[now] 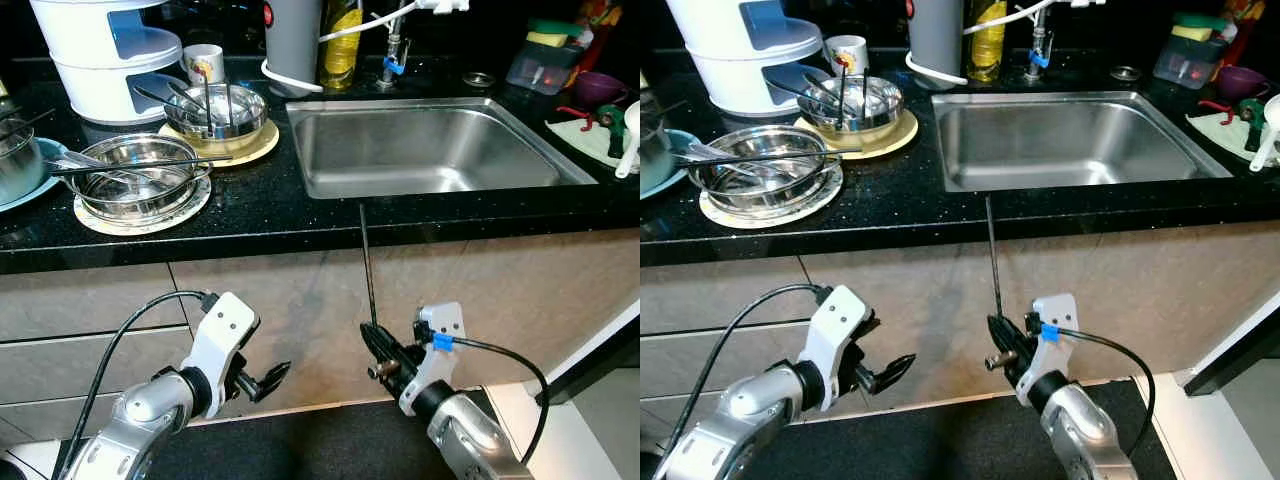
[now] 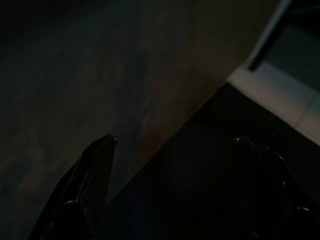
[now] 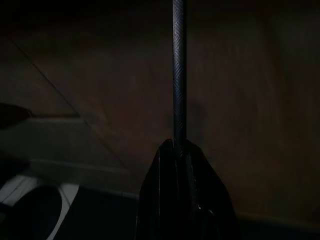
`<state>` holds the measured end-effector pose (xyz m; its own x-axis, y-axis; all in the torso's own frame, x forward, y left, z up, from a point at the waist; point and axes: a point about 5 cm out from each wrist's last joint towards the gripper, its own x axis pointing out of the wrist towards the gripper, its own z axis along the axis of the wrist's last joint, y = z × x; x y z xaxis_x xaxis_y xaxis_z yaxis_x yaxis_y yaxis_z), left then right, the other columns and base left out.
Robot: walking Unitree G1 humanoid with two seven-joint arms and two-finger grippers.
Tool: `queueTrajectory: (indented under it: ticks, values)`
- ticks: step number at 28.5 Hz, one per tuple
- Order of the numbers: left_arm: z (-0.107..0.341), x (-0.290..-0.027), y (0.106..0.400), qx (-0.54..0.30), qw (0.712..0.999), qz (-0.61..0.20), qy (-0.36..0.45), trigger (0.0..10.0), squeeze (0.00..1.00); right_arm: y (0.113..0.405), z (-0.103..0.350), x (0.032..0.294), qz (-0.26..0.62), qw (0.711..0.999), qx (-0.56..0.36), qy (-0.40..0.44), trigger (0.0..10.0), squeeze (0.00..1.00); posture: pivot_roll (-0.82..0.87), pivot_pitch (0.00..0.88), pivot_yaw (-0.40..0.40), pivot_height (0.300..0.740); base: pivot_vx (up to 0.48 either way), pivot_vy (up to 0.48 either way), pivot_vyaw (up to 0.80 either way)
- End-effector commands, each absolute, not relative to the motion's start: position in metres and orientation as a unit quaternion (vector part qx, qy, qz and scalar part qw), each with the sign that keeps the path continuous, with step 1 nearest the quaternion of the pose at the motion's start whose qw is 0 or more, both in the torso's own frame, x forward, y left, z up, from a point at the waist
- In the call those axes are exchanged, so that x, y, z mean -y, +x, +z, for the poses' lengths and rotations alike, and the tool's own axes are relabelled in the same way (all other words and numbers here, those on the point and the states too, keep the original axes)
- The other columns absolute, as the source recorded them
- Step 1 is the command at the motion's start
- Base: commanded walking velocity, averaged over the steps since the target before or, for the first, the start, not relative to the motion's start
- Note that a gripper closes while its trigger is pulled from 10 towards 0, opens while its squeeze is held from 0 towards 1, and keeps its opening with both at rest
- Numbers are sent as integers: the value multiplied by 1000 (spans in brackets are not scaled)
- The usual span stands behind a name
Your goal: Kitchen organization
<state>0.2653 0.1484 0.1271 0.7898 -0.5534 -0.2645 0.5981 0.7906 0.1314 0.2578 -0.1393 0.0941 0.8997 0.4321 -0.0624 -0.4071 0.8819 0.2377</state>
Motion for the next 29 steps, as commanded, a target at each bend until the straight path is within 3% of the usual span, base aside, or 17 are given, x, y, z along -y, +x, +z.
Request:
queueTrajectory:
  ticks: [1,5,9,20,22,29]
  values:
    - [112,-155,262,-140,943,-282,103,10000,0,252,84,143,206,970,-67,113,10000,0,-86,183,-36,740,0,0,0]
    - [107,-157,262,-140,950,-260,97,10000,0,249,80,145,187,973,-66,121,10000,0,-86,183,-36,740,0,0,0]
    - [138,-153,274,-48,970,-235,44,10000,0,259,113,147,178,971,19,160,10000,0,-90,187,-35,740,0,0,0]
    - [209,-128,286,82,956,-281,-4,10000,0,280,187,145,204,944,148,212,10000,0,-87,168,-32,740,0,0,0]
    - [231,-123,294,112,955,-274,-6,10000,0,292,205,148,179,950,165,195,10000,0,-87,159,-33,740,0,0,0]
    - [245,-132,317,104,974,-191,64,10000,0,306,214,153,129,972,153,123,10000,0,-86,148,-30,740,0,0,0]
